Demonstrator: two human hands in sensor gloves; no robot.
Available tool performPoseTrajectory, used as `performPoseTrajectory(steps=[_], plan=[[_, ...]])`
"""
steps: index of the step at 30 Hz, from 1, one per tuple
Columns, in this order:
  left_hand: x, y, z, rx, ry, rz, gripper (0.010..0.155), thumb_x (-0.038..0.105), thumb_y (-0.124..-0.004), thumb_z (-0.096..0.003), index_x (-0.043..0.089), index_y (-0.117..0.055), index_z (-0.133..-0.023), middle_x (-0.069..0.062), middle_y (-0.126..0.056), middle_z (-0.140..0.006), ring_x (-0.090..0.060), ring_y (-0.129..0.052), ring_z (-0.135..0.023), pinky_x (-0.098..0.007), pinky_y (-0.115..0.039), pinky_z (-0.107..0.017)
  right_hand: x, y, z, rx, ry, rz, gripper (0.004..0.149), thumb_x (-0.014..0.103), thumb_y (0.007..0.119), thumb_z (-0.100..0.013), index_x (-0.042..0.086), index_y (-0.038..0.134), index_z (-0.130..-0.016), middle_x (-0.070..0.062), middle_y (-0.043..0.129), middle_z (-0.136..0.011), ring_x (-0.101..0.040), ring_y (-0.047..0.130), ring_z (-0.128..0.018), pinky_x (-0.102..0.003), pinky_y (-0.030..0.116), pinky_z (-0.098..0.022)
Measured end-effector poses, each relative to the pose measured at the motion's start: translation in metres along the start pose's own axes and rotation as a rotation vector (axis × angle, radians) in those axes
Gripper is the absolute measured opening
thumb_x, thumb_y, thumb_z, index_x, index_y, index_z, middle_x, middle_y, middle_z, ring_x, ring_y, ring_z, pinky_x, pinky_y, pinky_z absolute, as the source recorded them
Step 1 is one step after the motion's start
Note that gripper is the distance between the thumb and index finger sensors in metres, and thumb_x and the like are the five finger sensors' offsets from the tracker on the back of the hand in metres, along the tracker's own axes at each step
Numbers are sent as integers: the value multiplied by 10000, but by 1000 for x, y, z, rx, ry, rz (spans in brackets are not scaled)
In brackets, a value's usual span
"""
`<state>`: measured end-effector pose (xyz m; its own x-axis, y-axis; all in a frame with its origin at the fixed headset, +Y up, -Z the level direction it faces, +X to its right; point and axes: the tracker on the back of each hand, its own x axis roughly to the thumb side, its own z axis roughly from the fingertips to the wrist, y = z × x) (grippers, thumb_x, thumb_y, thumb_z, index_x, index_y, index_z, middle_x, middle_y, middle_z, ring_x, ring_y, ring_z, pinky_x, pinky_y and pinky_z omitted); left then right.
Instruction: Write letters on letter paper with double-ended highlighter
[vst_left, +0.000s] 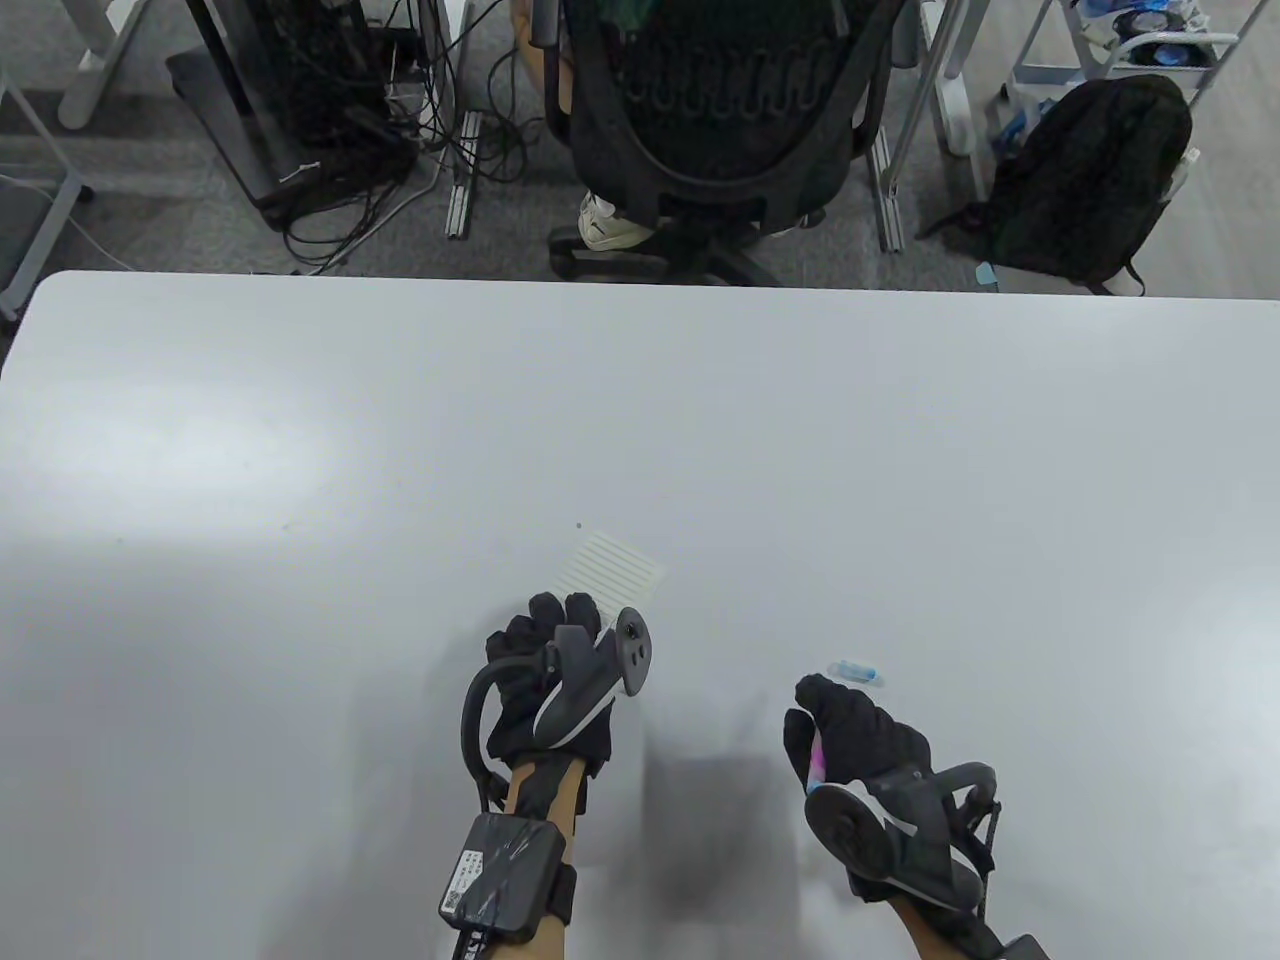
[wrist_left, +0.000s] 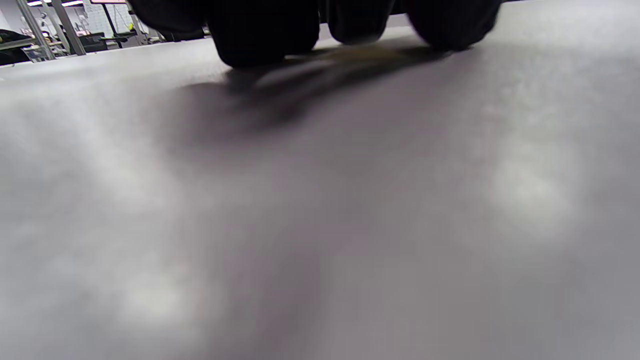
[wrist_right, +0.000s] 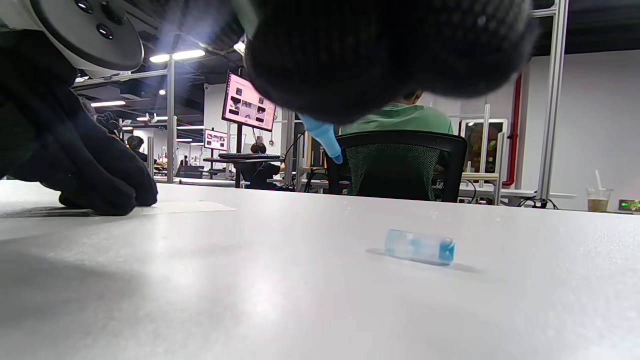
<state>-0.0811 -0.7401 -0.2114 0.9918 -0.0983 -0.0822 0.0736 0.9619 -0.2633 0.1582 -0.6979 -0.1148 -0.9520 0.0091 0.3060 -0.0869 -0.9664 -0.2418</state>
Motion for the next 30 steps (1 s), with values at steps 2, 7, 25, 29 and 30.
performPoseTrajectory(steps=[2,7,25,29,30], plan=[[-1,2,-1,22,2,-5,520,458,-696,-603,263,-639,-1081,-134,-655,-1117,-287,-780,-896,-586,-634,-754,0,0,0,-4,-1,0,514,421,600,-574,59,692,-928,-168,896,-556,-150,941,-269,-378,860,-242],[-11,2,3,58,-11,80,389,401,-755,-593,287,-748,-964,-44,-783,-978,-171,-878,-747,-503,-737,-715,2,-1,1,-33,-41,20,411,396,668,-556,201,791,-897,-187,919,-603,-192,992,-338,-404,885,-292],[-16,20,62,328,-302,-8,392,421,-743,-584,323,-753,-964,34,-809,-981,-119,-915,-773,-471,-751,-739,3,2,0,-11,-49,-35,487,395,659,-558,146,716,-973,-231,885,-739,-274,1003,-508,-466,875,-411],[-5,16,79,306,-452,-34,396,437,-733,-580,361,-737,-969,76,-790,-1006,-91,-902,-816,-470,-721,-778,1,3,-1,-2,-40,-49,506,403,647,-560,137,698,-987,-240,872,-760,-286,995,-532,-476,866,-429],[-3,14,81,295,-486,-42,396,442,-730,-579,372,-732,-969,84,-787,-1011,-86,-897,-828,-470,-715,-786,1,3,0,-1,-40,-50,507,404,646,-560,137,697,-988,-241,871,-763,-289,995,-535,-478,865,-431]])
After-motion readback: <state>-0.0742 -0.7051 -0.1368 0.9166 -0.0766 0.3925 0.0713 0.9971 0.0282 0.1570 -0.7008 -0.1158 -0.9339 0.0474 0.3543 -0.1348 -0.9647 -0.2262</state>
